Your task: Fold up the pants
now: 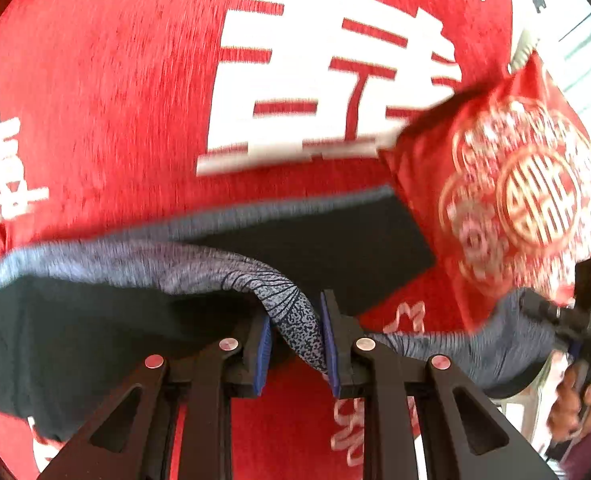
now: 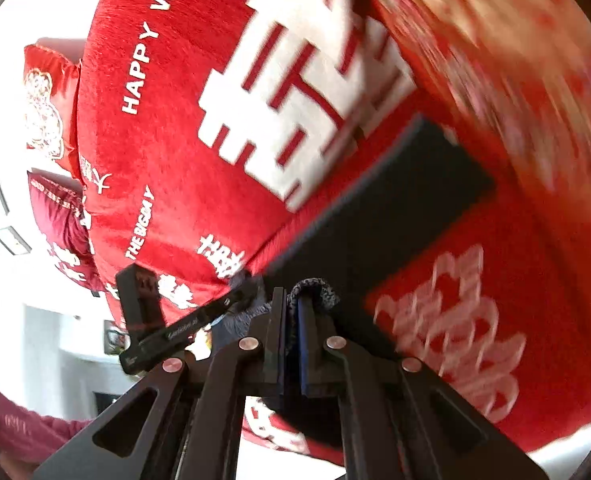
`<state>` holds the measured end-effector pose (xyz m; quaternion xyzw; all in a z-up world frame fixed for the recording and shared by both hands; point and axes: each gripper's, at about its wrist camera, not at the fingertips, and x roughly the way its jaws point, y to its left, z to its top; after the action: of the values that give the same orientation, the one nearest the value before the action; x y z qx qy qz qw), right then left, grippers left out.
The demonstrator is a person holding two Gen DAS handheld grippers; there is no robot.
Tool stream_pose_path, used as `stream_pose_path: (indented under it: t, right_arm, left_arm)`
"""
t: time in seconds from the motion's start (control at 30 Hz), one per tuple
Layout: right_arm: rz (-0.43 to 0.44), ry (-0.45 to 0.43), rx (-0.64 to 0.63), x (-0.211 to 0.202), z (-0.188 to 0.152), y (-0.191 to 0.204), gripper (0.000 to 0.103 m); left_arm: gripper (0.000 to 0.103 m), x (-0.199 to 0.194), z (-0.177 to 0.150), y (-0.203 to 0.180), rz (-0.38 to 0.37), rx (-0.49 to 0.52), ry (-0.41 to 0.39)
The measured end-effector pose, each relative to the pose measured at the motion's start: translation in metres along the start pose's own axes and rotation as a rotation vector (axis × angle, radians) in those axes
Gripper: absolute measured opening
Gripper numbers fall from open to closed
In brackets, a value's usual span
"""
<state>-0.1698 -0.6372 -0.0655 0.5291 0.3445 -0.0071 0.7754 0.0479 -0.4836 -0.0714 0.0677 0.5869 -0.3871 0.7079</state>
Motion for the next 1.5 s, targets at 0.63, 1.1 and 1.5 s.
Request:
stream_pose_path:
  t: [0.63, 1.1, 1.5]
  right_arm:
    - [-0.579, 0.154, -0.309, 0.129, 0.148, -0.027, 0.006]
    - [-0.509, 0.022, -0.121, 0.069, 0.059, -0.041, 0.069]
    - [-0.528, -0.033, -0.097, 0.076, 0.064, -0.046, 0.007]
  left_arm:
    - [0.063, 0.029, 0.014, 0.018, 0.094, 0.081, 0.077]
    - [0.067, 0.064, -0.006, 0.085, 0.355, -0.126, 0.106]
    - [0.067, 0.078, -0.023, 0.097, 0.391, -0.147, 0.141]
